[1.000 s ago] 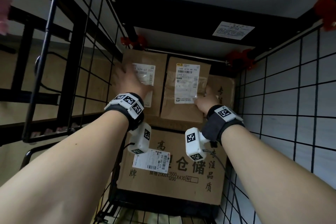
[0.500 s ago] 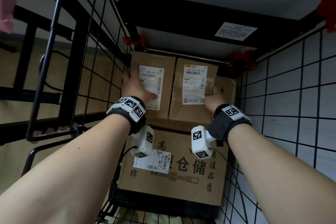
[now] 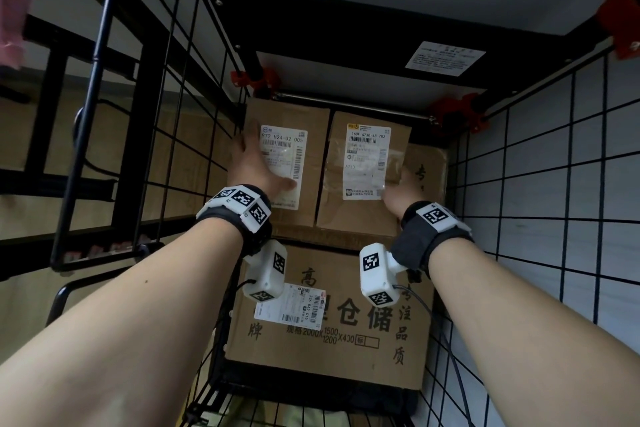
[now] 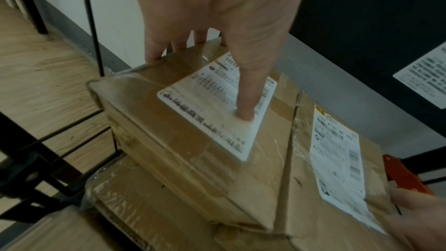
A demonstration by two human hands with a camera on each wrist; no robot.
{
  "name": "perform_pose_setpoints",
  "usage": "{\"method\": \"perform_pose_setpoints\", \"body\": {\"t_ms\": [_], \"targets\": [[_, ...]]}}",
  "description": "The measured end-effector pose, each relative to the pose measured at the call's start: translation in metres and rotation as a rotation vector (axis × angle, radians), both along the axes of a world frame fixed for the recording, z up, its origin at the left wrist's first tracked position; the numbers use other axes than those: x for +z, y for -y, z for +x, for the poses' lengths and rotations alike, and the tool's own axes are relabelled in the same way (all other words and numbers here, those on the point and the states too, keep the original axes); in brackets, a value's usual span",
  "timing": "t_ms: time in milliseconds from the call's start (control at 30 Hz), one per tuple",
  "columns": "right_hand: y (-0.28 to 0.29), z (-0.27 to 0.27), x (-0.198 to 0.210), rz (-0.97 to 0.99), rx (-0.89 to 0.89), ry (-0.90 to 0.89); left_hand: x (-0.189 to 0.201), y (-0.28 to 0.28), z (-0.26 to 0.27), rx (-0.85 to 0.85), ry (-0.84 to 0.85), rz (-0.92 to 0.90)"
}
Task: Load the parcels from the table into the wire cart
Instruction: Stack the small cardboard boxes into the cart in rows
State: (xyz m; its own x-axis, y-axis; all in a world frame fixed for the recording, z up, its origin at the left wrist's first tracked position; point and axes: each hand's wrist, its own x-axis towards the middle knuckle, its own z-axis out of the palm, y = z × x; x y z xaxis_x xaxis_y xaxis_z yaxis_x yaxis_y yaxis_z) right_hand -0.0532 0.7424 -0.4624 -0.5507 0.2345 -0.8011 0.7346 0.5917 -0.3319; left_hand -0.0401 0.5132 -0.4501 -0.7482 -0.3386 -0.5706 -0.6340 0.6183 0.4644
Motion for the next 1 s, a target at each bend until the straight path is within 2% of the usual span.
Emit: {"method": "perform_pose_setpoints", "body": {"t_ms": [233,333,533,667,867,1000], "targets": [[0.000,0.003,0.036,0.020,0.007,-0.062,0.017,0.001,0.003,-0.091,-0.046,-0.073],[0.002,0.006,0.065,0.078,0.085,-0.099,0.039,-0.003,0.000,-0.221,-0.022,-0.125],[0.027,0.020,0.142,0.172,0.252,-0.203,0.110,-0.007,0.002,-0.535,-0.023,-0.223],[0.049,0.037,0.197,0.254,0.347,-0.256,0.165,-0.002,0.007,-0.709,-0.088,-0.262],[0.083,0.068,0.265,0.328,0.454,-0.223,0.241,0.006,0.024,-0.918,-0.248,-0.364],[0.103,0.088,0.311,0.416,0.493,-0.278,0.289,0.017,0.040,-0.973,-0.359,-0.403]]}}
